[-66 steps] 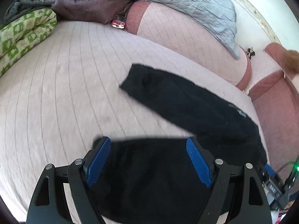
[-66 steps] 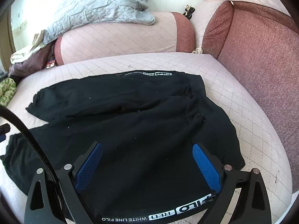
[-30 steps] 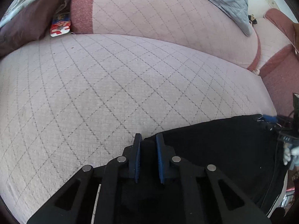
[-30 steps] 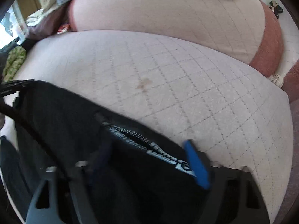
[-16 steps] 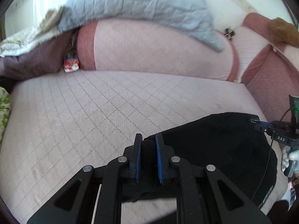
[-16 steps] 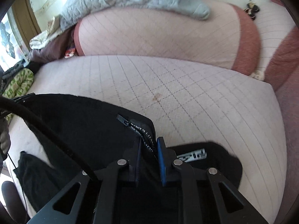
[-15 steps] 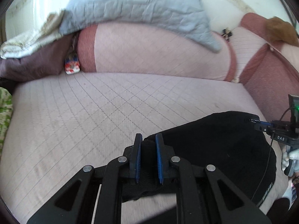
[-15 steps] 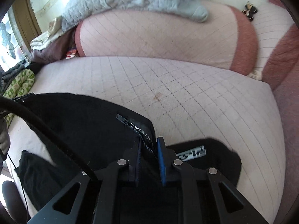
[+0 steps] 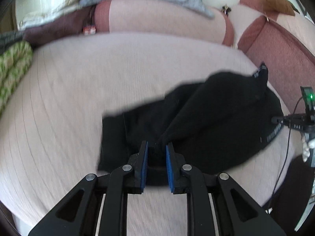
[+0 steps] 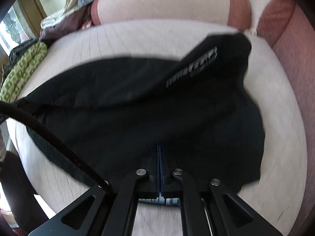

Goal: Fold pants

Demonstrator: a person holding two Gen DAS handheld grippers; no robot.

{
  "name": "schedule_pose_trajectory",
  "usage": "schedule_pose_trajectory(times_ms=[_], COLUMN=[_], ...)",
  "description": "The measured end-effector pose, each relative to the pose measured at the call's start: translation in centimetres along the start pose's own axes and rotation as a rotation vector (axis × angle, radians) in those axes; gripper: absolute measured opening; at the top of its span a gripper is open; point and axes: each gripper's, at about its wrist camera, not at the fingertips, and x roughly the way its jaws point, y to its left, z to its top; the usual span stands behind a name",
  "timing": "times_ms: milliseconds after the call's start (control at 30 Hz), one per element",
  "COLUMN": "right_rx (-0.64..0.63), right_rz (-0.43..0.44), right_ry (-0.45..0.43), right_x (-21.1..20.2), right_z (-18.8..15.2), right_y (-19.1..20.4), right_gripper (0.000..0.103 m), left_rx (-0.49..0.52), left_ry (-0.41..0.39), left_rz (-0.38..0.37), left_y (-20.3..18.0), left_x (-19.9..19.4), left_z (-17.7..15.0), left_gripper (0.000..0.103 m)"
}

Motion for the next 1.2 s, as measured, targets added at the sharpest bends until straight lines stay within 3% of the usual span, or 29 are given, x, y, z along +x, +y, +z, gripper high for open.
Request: schedule_pose_trajectory(times_ms=[100, 133, 200, 233, 267, 333, 500, 600, 700, 733, 767, 800, 967, 1067, 1200], right_rx=[0.018, 0.050, 0.168, 0.231, 0.269, 0.313, 0.407, 0.521, 0.608, 0.619, 0.629, 0.632, 0.531, 0.569, 0.620], right_rz=[0.003, 0.022, 0.062, 0.063, 0.057, 0.028, 0.016, 0.005, -0.029, -0.048, -0.055, -0.025, -0.059, 0.013, 0.006], right_ry=[-0.009, -0.029, -0.098, -0.140, -0.177, -0.242, -0.301, -0.308, -0.259, -0.240, -0.221, -0.191, -0.224, -0.237, -0.196], right_x=[-0.8, -1.4, -2.8, -3.5, -4.1, -5.1, -5.0, -3.4, -1.1, -0.2, 0.5, 1.0, -2.4, -5.7, -8.0], right_z=[-1.2, -1.3, -0.9, -0.7, -0.5, 0.5, 5.4, 8.3, 11.1, 11.7, 12.0, 12.1, 9.3, 4.5, -1.3], right_y=[-0.4, -0.8, -2.7, -3.8, -4.5, -5.8, -6.5, -7.4, -7.8, -7.9, -7.9, -7.9, -6.4, -7.1, -9.1], right_gripper=[0.002, 0.008, 0.033, 0.057, 0.069, 0.070, 0.077, 0.077, 0.077, 0.071, 0.033, 0.010, 0.008, 0.008, 0.008], left_rx=[-0.004, -0.002, -0.005, -0.021, -0.034, -0.072, -0.110, -0.090, -0.053, -0.044, -0.041, -0.045, -0.115, -0.164, -0.259], left_ry=[0.010, 0.007, -0.006, -0.019, -0.027, -0.049, -0.080, -0.095, -0.070, -0.054, -0.035, -0.019, -0.002, -0.032, -0.045], left_rz=[0.010, 0.022, 0.033, 0.034, 0.028, 0.015, 0.006, -0.009, -0.026, -0.022, -0.015, -0.012, -0.034, -0.069, -0.107], left_y=[-0.2, -0.2, -0.1, 0.2, 0.6, 1.3, 1.3, 0.0, -1.3, -1.6, -1.7, -1.6, 0.2, 1.2, 2.8], left_x=[-1.0, -1.4, -2.5, -3.2, -3.7, -4.5, -4.3, -2.7, -0.2, 0.7, 1.5, 2.1, 2.8, 2.1, 1.7], left_z=[-1.8, -2.1, -2.5, -2.6, -2.8, -2.5, -0.7, 0.9, 1.7, 1.7, 1.6, 1.4, 1.6, 2.0, 1.9], left_gripper=[0.018, 0.018, 0.018, 0.018, 0.018, 0.018, 0.018, 0.024, 0.025, 0.025, 0.025, 0.025, 0.025, 0.028, 0.033])
